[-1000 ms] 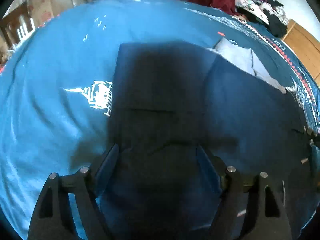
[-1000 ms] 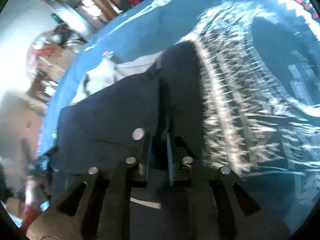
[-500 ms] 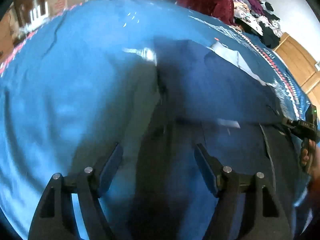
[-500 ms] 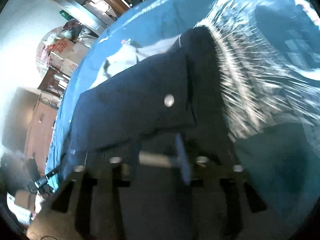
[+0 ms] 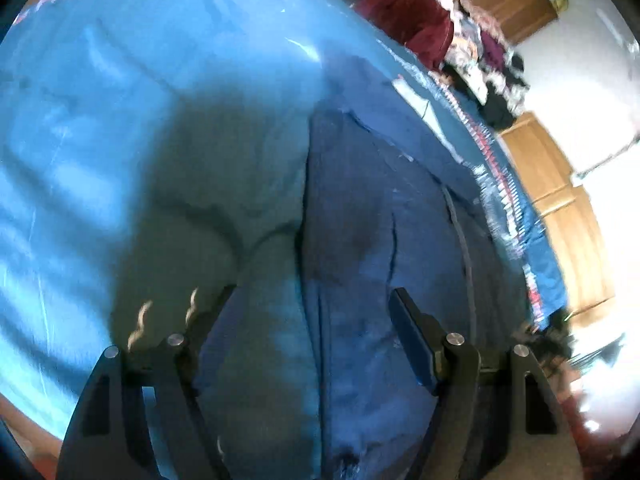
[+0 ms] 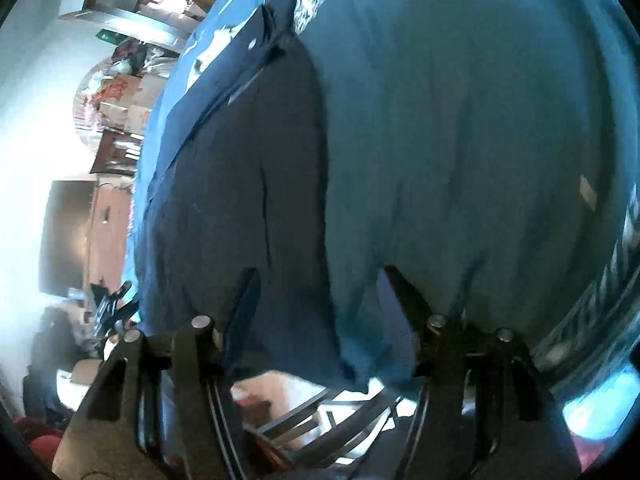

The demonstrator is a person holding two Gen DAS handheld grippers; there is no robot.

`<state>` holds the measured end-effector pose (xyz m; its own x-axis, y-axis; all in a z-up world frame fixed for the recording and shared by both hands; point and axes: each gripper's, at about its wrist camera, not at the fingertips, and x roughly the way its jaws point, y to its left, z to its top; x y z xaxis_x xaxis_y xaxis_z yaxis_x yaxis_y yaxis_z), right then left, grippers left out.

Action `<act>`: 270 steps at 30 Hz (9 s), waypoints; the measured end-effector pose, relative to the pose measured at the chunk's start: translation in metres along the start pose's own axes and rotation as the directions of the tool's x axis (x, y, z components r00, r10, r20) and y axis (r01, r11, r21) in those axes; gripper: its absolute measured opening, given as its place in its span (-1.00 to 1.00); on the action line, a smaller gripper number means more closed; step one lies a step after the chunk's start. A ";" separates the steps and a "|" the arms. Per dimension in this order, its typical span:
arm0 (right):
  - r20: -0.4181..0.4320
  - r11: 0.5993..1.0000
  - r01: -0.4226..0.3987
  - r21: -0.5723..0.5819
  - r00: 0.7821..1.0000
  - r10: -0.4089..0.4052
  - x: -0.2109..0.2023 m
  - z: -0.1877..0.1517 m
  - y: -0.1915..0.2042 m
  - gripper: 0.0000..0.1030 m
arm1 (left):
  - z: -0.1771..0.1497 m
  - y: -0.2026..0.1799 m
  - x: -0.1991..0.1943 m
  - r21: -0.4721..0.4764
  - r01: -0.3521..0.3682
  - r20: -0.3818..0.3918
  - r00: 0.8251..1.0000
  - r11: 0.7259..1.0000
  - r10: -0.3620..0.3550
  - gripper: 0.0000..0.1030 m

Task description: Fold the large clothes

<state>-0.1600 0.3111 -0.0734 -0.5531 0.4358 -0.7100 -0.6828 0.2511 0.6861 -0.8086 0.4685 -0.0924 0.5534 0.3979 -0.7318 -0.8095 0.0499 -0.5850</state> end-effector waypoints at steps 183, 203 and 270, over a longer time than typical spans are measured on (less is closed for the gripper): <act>0.249 0.963 0.113 -0.246 0.967 -0.050 0.138 0.364 0.064 -0.43 | 0.289 -0.078 0.264 0.232 -0.054 0.093 0.995 0.971 0.033 -0.40; 0.402 0.827 0.233 -0.512 0.916 -0.010 0.092 0.349 0.145 -0.88 | 0.291 -0.110 0.206 0.254 -0.045 0.269 0.963 0.966 -0.026 -0.69; 0.098 0.840 0.110 -0.531 0.993 -0.068 0.148 0.081 0.203 0.35 | 0.120 -0.016 0.142 -0.241 0.055 0.228 0.974 0.969 0.002 -0.36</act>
<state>-0.3419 0.4961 -0.0260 -0.4563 0.5003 -0.7358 -0.8878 -0.2005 0.4142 -0.7405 0.6339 -0.1445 0.4926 0.5963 -0.6339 -0.7069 -0.1507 -0.6910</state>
